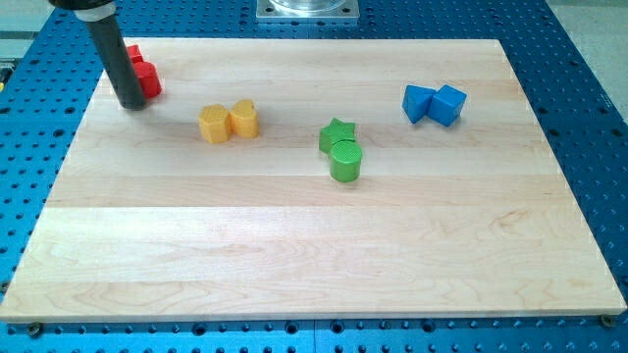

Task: Move the cube slightly to the down

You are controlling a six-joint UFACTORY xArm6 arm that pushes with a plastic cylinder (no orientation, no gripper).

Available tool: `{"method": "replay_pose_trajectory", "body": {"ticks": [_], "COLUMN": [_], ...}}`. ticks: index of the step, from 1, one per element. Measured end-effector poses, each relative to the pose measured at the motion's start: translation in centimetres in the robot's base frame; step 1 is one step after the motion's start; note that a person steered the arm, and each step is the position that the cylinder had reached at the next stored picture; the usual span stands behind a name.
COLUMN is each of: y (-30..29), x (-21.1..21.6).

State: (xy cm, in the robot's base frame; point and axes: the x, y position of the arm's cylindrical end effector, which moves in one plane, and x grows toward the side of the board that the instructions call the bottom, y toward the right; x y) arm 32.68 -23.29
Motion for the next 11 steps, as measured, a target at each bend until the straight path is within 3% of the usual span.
{"method": "replay_pose_trajectory", "body": {"ticks": [1, 3, 4, 6, 7, 9, 11], "y": [3.5, 2.3, 10.6, 33.3, 38.8, 40.7, 42.3], "x": [-0.1, -2.5, -3.1, -4.7, -4.7, 0.0, 1.1]}}
